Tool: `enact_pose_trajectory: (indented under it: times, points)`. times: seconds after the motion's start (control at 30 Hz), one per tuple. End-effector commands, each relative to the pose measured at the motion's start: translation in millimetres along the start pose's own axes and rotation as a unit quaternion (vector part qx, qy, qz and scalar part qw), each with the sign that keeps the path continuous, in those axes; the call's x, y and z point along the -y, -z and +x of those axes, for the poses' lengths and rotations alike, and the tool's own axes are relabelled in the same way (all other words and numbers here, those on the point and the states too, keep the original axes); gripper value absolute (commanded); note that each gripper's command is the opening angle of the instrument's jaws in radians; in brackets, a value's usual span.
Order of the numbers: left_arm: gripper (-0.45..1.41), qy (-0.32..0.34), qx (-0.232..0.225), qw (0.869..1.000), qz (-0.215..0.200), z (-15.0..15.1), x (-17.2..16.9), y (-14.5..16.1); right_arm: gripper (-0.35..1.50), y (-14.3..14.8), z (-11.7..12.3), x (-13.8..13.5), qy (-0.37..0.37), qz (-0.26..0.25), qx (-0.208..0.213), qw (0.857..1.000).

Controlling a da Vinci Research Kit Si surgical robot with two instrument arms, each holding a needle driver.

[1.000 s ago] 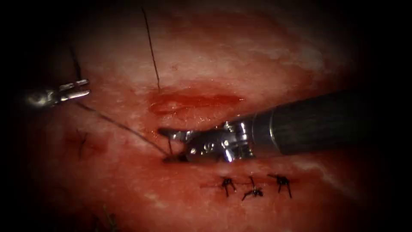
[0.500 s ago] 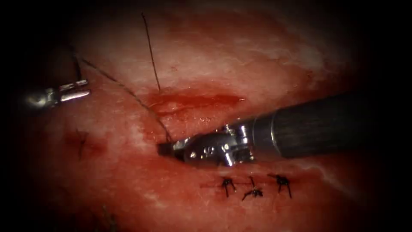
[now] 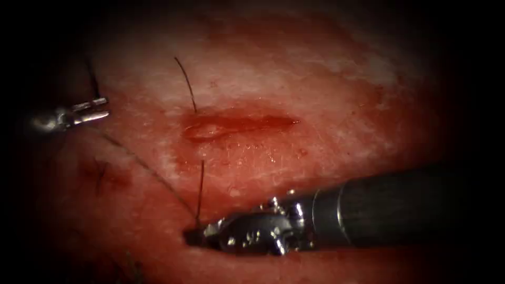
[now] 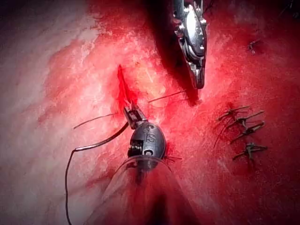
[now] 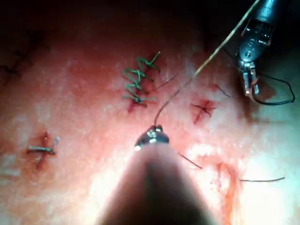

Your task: Wound Closure

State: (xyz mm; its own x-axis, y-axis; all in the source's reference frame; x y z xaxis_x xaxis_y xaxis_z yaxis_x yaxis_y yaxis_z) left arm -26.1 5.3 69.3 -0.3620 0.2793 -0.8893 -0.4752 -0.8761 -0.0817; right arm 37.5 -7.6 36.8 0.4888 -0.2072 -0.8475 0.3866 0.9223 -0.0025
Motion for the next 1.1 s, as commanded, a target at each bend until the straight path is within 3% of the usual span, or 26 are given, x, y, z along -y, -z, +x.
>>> enact_pose_trajectory:
  times: [0.03, 0.1, 0.13, 0.2, 0.3, 0.33, 0.5, 0.57, 0.63, 0.7, 0.73, 0.93, 1.03, 1.07, 1.1]
  points:
    - [-0.45, 0.001, 0.0, 1.0, -0.001, -0.6, -0.8, -0.3, 0.14, -0.6, -0.2, 0.3, -0.007, -0.005, -0.007, 1.0]
    - [-0.45, 0.001, 0.0, 1.0, -0.001, -0.6, -0.8, -0.3, 0.98, -0.4, -0.8, 0.0, -0.008, -0.027, -0.01, 1.0]
    - [-0.45, 0.001, 0.0, 1.0, -0.001, -0.6, -0.8, -0.3, 1.22, 1.1, -2.2, -0.7, -0.01, -0.044, 0.003, 0.999]
    - [-0.45, 0.0, 0.0, 1.0, -0.001, -0.7, -0.8, -0.4, 1.25, 2.7, -3.4, -1.1, -0.013, -0.05, 0.016, 0.999]
    - [-0.45, 0.0, 0.0, 1.0, -0.001, -0.9, -0.9, -0.6, 1.23, 6.2, -5.8, -2.2, -0.021, -0.057, 0.031, 0.998]
    - [-0.45, -0.001, 0.002, 1.0, -0.003, -1.0, -1.0, -0.7, 1.22, 8.2, -7.6, -3.8, -0.03, -0.068, 0.042, 0.996]
    - [-0.45, -0.002, 0.001, 1.0, -0.003, -1.0, -1.2, -1.1, 1.18, 9.3, -9.6, -6.2, -0.052, -0.084, 0.063, 0.993]
    - [-0.45, -0.003, 0.002, 1.0, -0.005, -1.1, -1.5, -1.4, 1.13, 9.6, -10.8, -7.8, -0.112, -0.1, 0.057, 0.987]
    - [-0.45, -0.004, 0.002, 1.0, -0.009, -1.1, -2.0, -2.0, 0.79, 9.5, -12.3, -10.1, -0.182, -0.137, 0.022, 0.973]
    - [-0.45, -0.004, 0.002, 1.0, -0.011, -1.1, -2.2, -2.3, -0.06, 8.8, -13.2, -11.4, -0.235, -0.133, -0.016, 0.963]
    - [-0.45, -0.005, 0.003, 1.0, -0.012, -1.2, -2.3, -2.5, -0.35, 8.0, -13.7, -12.5, -0.275, -0.135, -0.037, 0.951]
    - [-0.45, -0.006, 0.004, 1.0, -0.015, -1.4, -2.6, -2.7, -0.35, 4.5, -14.8, -15.3, -0.343, -0.135, -0.072, 0.927]
    - [-0.45, -0.007, 0.004, 1.0, -0.015, -1.4, -2.8, -3.0, -0.35, 1.4, -16.0, -17.6, -0.386, -0.151, -0.099, 0.905]
    - [-0.45, -0.007, 0.005, 1.0, -0.017, -1.4, -2.9, -3.1, -0.1, 0.0, -16.6, -18.4, -0.393, -0.157, -0.099, 0.901]
    - [-0.45, -0.007, 0.004, 1.0, -0.018, -1.4, -3.0, -3.2, 0.37, -1.6, -17.5, -19.1, -0.408, -0.172, -0.095, 0.892]
